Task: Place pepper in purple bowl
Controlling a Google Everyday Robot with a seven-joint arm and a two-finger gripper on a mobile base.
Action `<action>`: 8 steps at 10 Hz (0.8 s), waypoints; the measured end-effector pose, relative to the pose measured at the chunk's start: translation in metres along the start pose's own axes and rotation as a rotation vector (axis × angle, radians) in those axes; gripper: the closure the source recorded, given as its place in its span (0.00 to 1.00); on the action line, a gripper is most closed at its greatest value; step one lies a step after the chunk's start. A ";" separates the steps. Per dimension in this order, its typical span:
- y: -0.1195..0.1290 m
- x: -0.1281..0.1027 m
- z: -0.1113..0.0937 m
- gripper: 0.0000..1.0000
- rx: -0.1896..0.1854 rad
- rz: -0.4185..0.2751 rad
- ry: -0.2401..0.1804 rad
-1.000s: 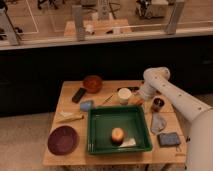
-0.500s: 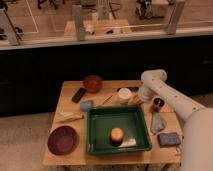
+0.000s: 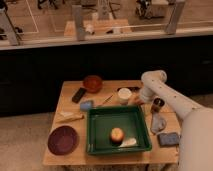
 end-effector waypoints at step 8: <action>0.008 0.006 0.003 0.94 -0.012 -0.003 0.021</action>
